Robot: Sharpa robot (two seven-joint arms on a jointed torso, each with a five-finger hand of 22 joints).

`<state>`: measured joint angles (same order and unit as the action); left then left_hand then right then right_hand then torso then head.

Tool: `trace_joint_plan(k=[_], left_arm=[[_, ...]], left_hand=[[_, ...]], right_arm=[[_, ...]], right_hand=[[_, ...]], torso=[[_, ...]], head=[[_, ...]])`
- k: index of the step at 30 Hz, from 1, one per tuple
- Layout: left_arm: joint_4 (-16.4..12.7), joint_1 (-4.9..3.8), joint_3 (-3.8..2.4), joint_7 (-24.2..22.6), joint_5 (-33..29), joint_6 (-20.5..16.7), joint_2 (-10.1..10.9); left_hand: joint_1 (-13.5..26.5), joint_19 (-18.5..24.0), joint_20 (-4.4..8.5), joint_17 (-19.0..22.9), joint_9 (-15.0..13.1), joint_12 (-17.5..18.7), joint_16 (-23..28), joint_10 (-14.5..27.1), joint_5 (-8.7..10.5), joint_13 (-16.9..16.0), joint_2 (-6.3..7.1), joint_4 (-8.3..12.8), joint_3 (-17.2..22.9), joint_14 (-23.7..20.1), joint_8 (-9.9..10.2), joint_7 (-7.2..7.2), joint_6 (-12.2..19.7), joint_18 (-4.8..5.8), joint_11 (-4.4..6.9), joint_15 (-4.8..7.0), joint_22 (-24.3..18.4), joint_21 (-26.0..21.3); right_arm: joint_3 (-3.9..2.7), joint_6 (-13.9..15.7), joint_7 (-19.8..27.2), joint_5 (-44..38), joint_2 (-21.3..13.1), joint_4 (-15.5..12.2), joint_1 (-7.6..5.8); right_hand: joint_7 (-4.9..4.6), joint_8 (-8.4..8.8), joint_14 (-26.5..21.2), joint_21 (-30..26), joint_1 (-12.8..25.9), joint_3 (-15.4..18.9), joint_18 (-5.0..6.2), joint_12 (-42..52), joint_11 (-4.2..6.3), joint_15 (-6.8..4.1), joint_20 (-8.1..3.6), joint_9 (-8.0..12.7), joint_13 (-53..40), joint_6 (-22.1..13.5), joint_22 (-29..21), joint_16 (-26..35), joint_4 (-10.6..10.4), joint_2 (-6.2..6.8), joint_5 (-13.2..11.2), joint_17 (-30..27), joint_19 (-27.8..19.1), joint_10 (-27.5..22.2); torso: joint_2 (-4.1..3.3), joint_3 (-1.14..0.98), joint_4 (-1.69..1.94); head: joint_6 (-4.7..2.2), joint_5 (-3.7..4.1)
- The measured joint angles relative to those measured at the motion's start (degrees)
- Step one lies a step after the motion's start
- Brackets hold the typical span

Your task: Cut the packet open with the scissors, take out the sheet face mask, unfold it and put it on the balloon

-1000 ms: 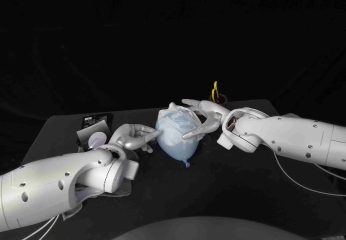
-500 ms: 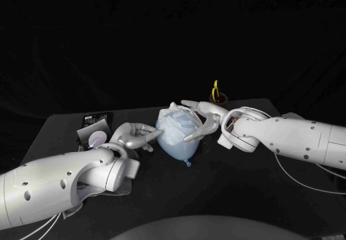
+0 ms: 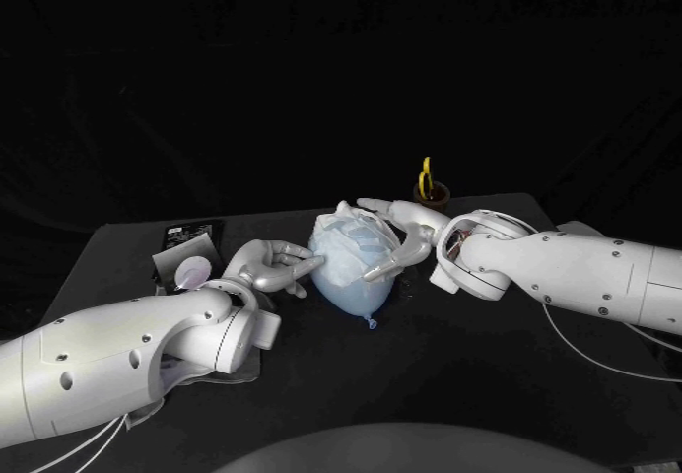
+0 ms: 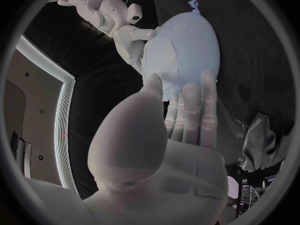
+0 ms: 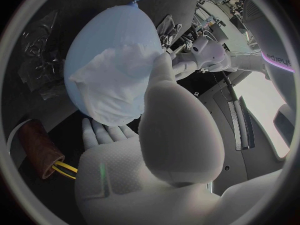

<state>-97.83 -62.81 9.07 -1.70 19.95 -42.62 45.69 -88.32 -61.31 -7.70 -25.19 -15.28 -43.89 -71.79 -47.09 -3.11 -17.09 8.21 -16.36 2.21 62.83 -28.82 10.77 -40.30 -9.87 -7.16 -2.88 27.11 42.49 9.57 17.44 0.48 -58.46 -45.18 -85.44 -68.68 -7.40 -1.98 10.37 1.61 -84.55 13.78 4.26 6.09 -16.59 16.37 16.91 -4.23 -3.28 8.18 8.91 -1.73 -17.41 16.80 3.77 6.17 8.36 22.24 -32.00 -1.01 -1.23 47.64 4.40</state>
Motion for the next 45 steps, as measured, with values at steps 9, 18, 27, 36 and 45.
trace_joint_plan(k=[9, 18, 27, 36, 45], left_arm=[[0.18, 0.0, -0.02, 1.1, 0.86, 0.09, -0.59], [0.44, -0.02, -0.06, 1.88, 1.54, 0.14, -1.2], [0.89, -0.02, -0.08, 2.35, 1.78, 0.03, -1.68], [1.13, -0.02, -0.12, 2.44, 1.95, -0.21, -2.37], [0.89, -0.02, -0.16, 1.96, 2.12, -0.21, -2.92]], left_hand=[[-0.36, 0.0, 0.0, -4.61, 0.57, -2.99, -2.72, -1.71, 0.0, -0.65, -0.37, -0.16, -0.48, 1.54, 0.0, -0.47, -1.31, 0.03, 0.99, 0.66, 0.04, 0.0], [-0.9, -0.54, 0.54, -9.62, 1.31, -6.22, -5.38, -2.81, 0.0, -1.84, -0.91, -0.09, -1.02, 4.05, 0.01, -1.02, -2.5, 0.06, 1.53, 1.14, 0.72, 1.23], [-2.09, -1.69, 1.68, -19.63, 2.34, -11.07, -9.7, -5.28, 0.0, -3.96, -2.1, -0.09, -1.02, 9.33, 0.01, -2.3, -5.76, 0.09, 2.99, 2.28, 2.23, 3.92], [-3.38, -2.37, 2.81, -27.81, 3.06, -14.53, -12.19, -7.68, 0.0, -5.81, -3.4, -0.15, 0.08, 13.39, -0.78, -4.35, -11.04, 0.13, 4.89, 4.07, 3.85, 6.33], [-4.19, -2.36, 3.62, -31.88, 3.76, -15.52, -13.24, -8.76, 0.0, -6.6, -3.6, -0.06, 1.39, 15.29, -0.89, -5.32, -13.34, 0.15, 5.8, 4.82, 4.79, 7.55]], right_arm=[[-0.01, 0.12, -0.67, -1.1, 0.04, -0.12, 0.08], [-0.02, 0.3, -1.39, -1.87, 0.12, -0.34, 0.12], [-0.02, 0.42, -2.07, -2.32, 0.08, -0.77, 0.14], [-0.04, 0.45, -2.76, -2.66, 0.1, -1.04, 0.18], [-0.07, 0.5, -3.15, -2.87, 0.16, -1.06, 0.39]], right_hand=[[-0.18, -0.22, 1.12, 0.0, -0.44, -0.54, 0.0, 0.51, 0.0, -0.1, 0.0, -0.21, -0.02, 0.21, 0.0, -0.27, 0.1, 0.02, 0.0, 0.37, 0.0, 1.01], [-0.22, -0.28, 1.87, 0.0, -0.67, -0.72, 0.0, 0.89, 0.01, -0.06, -0.19, -0.34, -0.09, 0.57, 0.09, -0.55, -0.01, -0.21, 0.0, 0.67, 0.23, 1.82], [-0.24, -0.47, 2.78, 0.01, -0.9, -1.17, -0.01, 1.56, 0.07, -0.28, -0.02, -0.58, -0.2, 1.05, 0.27, -0.84, 0.1, -0.44, 0.0, 0.97, 0.45, 2.77], [-0.28, -0.89, 3.97, 0.01, -1.44, -1.79, 0.0, 2.21, -0.04, -0.12, 0.01, -0.83, -0.25, 1.75, 0.46, -1.06, 0.26, -0.99, -0.01, 1.33, 0.83, 3.74], [-0.27, -0.89, 4.17, 0.01, -1.49, -1.96, 0.0, 2.51, 0.06, -0.33, 0.0, -1.04, -0.28, 2.17, 0.58, -1.06, 0.1, -1.05, -0.01, 1.39, 1.25, 4.03]], torso=[[0.0, -0.01, 0.01], [0.0, 0.03, 0.01], [-0.01, 0.03, 0.01], [-0.01, 0.01, 0.01], [-0.01, 0.01, 0.03]], head=[[0.2, -0.16], [0.52, -0.42], [0.81, -0.37], [1.05, -0.42], [1.25, -0.53]])
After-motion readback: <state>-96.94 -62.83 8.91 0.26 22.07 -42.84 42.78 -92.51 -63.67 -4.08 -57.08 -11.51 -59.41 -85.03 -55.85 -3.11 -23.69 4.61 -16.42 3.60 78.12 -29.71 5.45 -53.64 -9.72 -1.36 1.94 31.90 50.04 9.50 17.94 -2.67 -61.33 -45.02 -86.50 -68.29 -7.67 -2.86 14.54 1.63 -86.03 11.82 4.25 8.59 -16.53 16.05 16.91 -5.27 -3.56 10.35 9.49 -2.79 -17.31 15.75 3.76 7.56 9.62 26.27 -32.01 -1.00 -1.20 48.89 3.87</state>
